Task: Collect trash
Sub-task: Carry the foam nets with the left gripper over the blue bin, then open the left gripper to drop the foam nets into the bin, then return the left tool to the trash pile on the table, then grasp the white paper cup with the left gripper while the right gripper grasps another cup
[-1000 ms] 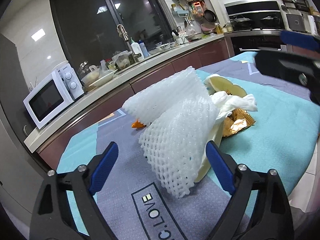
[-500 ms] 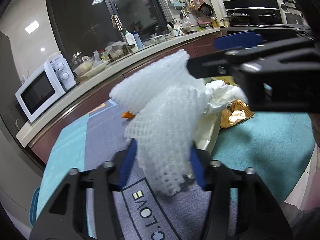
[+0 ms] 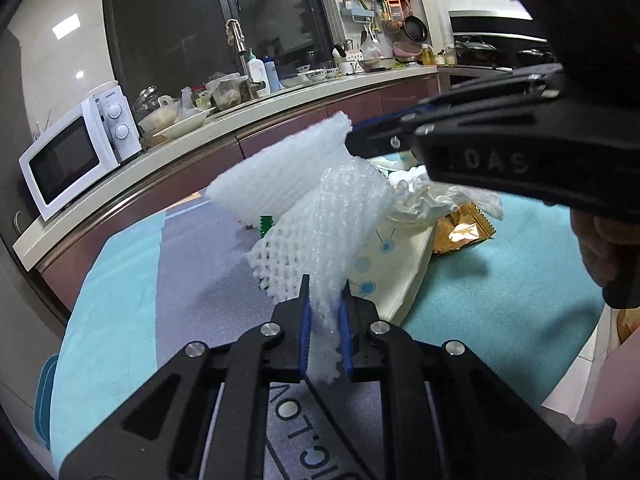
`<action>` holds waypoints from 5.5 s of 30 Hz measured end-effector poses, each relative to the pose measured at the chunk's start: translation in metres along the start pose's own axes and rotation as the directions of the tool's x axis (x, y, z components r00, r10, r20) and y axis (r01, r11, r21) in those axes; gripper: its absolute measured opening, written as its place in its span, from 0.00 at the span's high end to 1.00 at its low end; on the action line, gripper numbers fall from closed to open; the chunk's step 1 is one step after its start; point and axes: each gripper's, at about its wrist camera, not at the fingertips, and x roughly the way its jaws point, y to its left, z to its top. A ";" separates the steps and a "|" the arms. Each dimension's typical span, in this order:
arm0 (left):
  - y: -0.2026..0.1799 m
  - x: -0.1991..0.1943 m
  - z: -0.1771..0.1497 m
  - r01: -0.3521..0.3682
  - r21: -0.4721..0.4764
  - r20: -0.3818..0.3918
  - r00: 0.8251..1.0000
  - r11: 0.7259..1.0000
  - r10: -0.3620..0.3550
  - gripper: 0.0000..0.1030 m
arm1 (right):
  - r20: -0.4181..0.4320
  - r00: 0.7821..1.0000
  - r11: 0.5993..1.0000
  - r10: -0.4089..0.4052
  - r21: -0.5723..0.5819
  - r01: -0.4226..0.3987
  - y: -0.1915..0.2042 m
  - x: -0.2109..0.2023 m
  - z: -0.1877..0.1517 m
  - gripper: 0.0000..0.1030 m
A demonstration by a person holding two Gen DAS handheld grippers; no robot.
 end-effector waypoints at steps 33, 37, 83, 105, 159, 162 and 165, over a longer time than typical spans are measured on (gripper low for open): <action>0.185 -0.145 -0.042 -0.349 -0.393 0.076 0.910 0.851 0.408 0.88 | 0.220 0.950 0.975 0.220 -0.075 -0.209 0.102 0.015 0.106 1.00; 0.240 -0.176 -0.067 -0.435 -0.459 0.034 0.863 0.775 0.505 0.88 | 0.199 0.936 0.957 0.289 -0.099 -0.274 0.146 0.049 0.129 1.00; 0.264 -0.237 -0.083 -0.380 -0.592 0.065 0.856 0.711 0.512 0.05 | 0.316 0.930 0.982 0.189 -0.050 -0.182 0.170 0.018 0.078 0.11; -0.008 -0.163 0.007 -0.034 -0.263 0.246 0.964 0.964 0.101 0.05 | 0.211 0.897 0.905 -0.389 0.269 0.329 -0.014 -0.095 -0.064 0.07; 0.003 0.014 0.016 0.013 -0.323 -0.142 0.988 0.946 -0.062 0.69 | -0.086 0.960 0.943 -0.268 0.179 0.279 -0.084 0.015 -0.030 0.46; 0.005 0.011 0.016 0.010 -0.329 -0.129 0.990 0.944 -0.056 0.74 | -0.113 0.954 0.944 -0.279 0.153 0.294 -0.086 0.021 -0.030 0.58; 0.008 0.007 0.017 0.009 -0.329 -0.114 0.992 0.944 -0.049 0.79 | -0.144 0.949 0.946 -0.280 0.129 0.299 -0.087 0.028 -0.032 0.68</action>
